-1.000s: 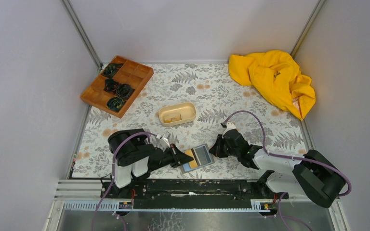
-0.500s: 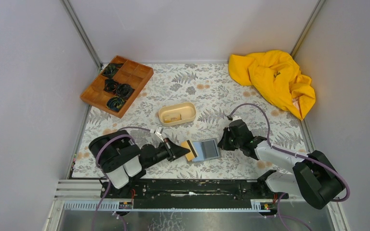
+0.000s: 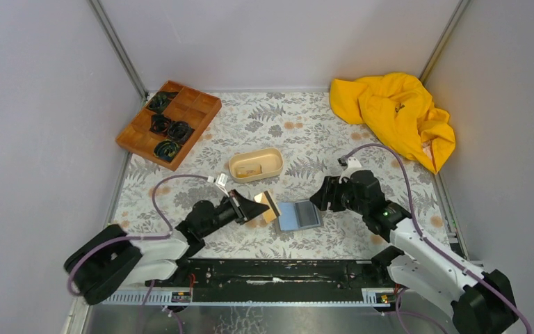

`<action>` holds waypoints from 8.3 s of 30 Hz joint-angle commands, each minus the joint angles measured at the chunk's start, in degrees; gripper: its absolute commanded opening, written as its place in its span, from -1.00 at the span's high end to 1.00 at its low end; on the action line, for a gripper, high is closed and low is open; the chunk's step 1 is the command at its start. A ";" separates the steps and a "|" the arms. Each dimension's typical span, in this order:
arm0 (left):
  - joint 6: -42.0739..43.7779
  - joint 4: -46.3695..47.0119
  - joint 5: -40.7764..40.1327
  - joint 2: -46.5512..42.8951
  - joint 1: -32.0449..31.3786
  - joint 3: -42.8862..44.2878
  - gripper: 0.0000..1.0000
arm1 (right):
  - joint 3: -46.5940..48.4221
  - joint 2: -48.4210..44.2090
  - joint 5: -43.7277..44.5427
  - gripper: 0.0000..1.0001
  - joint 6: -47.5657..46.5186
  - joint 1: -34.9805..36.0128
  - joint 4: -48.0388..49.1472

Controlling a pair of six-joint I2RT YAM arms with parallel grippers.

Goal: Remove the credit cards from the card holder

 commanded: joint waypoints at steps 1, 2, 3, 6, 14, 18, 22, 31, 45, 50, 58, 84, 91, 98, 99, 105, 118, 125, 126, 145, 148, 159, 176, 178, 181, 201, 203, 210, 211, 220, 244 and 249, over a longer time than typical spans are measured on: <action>3.74 -17.47 -2.10 -10.93 0.49 4.60 1.00 | 0.76 -5.68 -12.21 -0.25 1.50 -0.24 4.64; 3.31 -18.88 -3.00 -13.41 0.51 4.86 1.00 | -0.25 -6.40 -15.00 -0.17 3.32 -0.28 8.10; 2.75 -19.08 -3.59 -15.49 0.60 4.77 1.00 | -1.59 -6.75 -17.72 -0.10 5.64 -0.22 12.25; 1.14 -14.22 -4.10 -18.63 0.60 2.54 1.00 | -6.49 -5.53 -26.41 0.04 14.07 0.12 28.05; -2.72 3.94 -4.25 -12.53 0.53 -0.54 1.00 | -11.76 -3.95 -23.16 -0.11 19.82 7.94 47.66; -3.22 11.74 -4.39 -8.51 -0.39 -1.19 1.00 | -12.59 -1.76 -21.43 -0.23 20.68 10.30 52.17; -3.79 14.28 -4.47 -6.63 -1.50 -1.04 1.00 | -11.98 2.42 -21.33 -0.23 20.58 11.26 53.61; -2.21 11.08 -6.11 -7.59 -4.06 0.05 1.00 | -8.91 9.81 -20.29 0.04 20.43 14.71 56.91; -1.98 8.64 -6.48 -8.01 -4.09 0.75 1.00 | -7.79 9.94 -20.22 0.08 20.21 15.35 57.34; -1.61 8.38 -5.11 -6.43 -4.50 2.00 1.00 | -7.73 10.24 -19.91 0.09 20.06 15.35 58.20; -1.86 11.46 -4.85 -4.56 -5.29 1.25 1.00 | -5.98 10.76 -19.22 0.55 19.35 15.36 57.31; 11.40 -15.96 9.06 -25.68 -4.45 6.97 -0.18 | -1.48 -2.11 -27.24 1.00 13.89 15.35 30.88; 12.18 -17.72 9.31 -26.10 -3.97 7.76 -0.01 | 0.76 -1.33 -29.67 1.00 11.70 15.36 23.74; 12.53 -19.63 8.98 -25.90 -3.16 8.49 0.37 | -0.01 0.87 -31.85 1.00 11.88 15.29 25.01; 12.78 -20.58 8.92 -25.93 -2.91 8.73 0.52 | -0.01 1.08 -32.21 1.00 11.70 15.35 25.05; 12.97 -23.50 8.28 -26.94 -1.44 9.23 1.00 | -0.10 1.01 -31.86 1.00 11.32 15.36 25.58; 3.95 -9.99 -2.25 -30.32 -0.80 0.30 1.00 | -4.17 1.46 -27.28 0.08 15.17 15.35 40.01; 1.70 -4.09 -2.97 -28.91 -0.74 -1.10 1.00 | -2.70 6.50 -28.65 -0.16 16.52 15.31 44.73; 1.54 -3.91 -3.04 -29.02 -0.81 -1.10 1.00 | -2.64 7.08 -28.61 -0.18 16.63 15.35 45.07; -0.28 -1.97 -5.81 -31.07 -0.81 -3.46 1.00 | 1.40 11.85 -28.77 0.97 19.73 15.36 49.59; -0.20 -4.73 -6.88 -32.38 -0.87 -3.41 0.89 | 1.84 11.11 -27.48 1.00 18.49 15.30 46.14; 4.80 -45.23 -18.44 -58.11 -0.79 -2.74 -0.69 | 22.08 22.28 -36.34 1.00 6.59 0.51 23.02; 15.01 -67.39 -22.87 -68.10 -0.72 4.19 -0.70 | 87.13 77.24 -42.57 1.00 -20.11 -0.95 -28.50; 15.14 -68.34 -23.05 -68.99 -0.79 4.09 -0.70 | 87.37 78.58 -42.86 1.00 -19.90 -0.84 -28.29; 15.10 -69.28 -23.30 -69.38 -0.72 4.17 -0.70 | 85.72 79.39 -43.24 1.00 -19.91 -0.03 -27.26; 14.94 -69.12 -23.67 -69.38 -0.75 2.86 -0.71 | 91.35 87.13 -41.86 1.00 -19.81 2.47 -30.07; 14.90 -69.21 -23.67 -69.30 -0.71 2.80 -0.71 | 92.13 87.82 -41.78 1.00 -19.88 2.76 -30.51; 15.16 -69.98 -23.90 -69.54 -0.71 3.02 -0.71 | 92.05 87.39 -40.97 0.48 -19.00 2.96 -29.59; 15.19 -70.00 -23.98 -69.44 -0.70 3.10 -0.71 | 91.56 86.89 -40.40 0.35 -18.95 2.89 -29.33; 14.75 -69.91 -23.83 -69.42 -0.73 2.81 -0.71 | 86.71 80.78 -32.90 0.11 -17.82 2.93 -26.76; 14.25 -46.36 -15.82 -46.74 -4.53 1.56 0.50 | 24.39 22.34 -5.36 0.22 -6.97 2.90 1.26; 15.55 -33.52 -17.91 -32.58 -13.65 3.90 1.00 | 11.98 16.34 -5.33 1.00 -2.91 2.83 1.75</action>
